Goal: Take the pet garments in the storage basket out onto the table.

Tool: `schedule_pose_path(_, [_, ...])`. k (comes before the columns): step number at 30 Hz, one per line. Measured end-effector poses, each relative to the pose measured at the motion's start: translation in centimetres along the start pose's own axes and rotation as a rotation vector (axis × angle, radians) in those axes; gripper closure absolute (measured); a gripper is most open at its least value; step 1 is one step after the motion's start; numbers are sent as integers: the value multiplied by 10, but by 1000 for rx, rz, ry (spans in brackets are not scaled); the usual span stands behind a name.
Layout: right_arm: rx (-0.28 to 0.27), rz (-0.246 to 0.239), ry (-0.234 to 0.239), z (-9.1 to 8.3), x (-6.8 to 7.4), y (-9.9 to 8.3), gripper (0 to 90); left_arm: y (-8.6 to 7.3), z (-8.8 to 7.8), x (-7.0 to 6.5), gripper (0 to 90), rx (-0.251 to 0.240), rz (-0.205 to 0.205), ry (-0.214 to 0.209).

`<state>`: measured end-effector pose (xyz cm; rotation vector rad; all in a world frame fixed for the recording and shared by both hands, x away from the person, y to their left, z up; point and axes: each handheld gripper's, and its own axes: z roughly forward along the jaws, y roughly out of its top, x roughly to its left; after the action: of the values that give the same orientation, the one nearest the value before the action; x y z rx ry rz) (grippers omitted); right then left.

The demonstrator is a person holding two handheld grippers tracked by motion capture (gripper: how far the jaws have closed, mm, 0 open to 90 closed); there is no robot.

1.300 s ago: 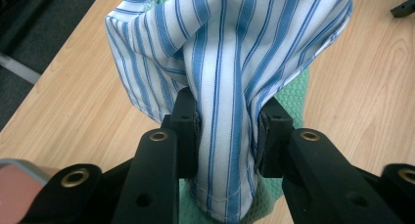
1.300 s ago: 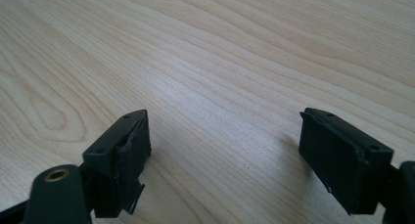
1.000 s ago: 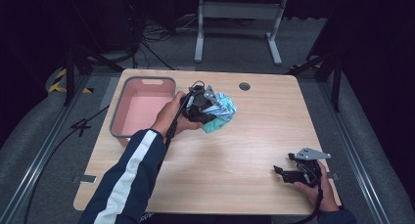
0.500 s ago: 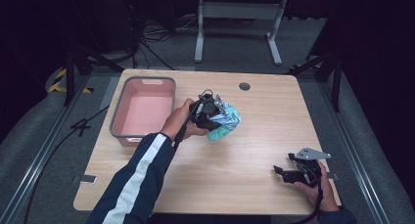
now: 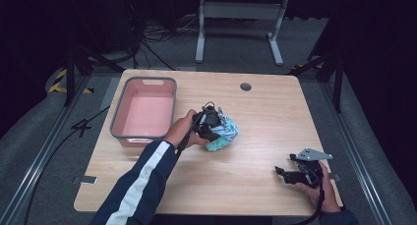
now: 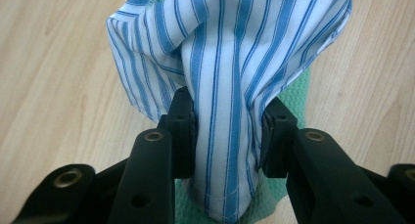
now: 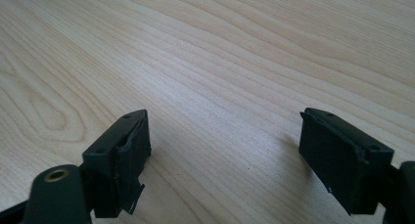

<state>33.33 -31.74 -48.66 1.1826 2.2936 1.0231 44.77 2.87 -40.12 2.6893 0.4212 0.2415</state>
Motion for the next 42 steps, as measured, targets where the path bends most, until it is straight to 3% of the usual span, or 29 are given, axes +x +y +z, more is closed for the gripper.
schedule_pose_path(9, [0,0,0,0,0,0,198,-3,9,-4,566,32,28,1])
schedule_pose_path(19, [0,0,0,0,0,0,198,-5,4,-5,441,2,-10,14])
schedule_pose_path(33, [0,0,0,0,0,0,198,-16,-19,-12,356,-75,-14,50])
schedule_pose_path(42, [0,0,0,0,0,0,198,-26,-36,-17,315,-98,-10,76])
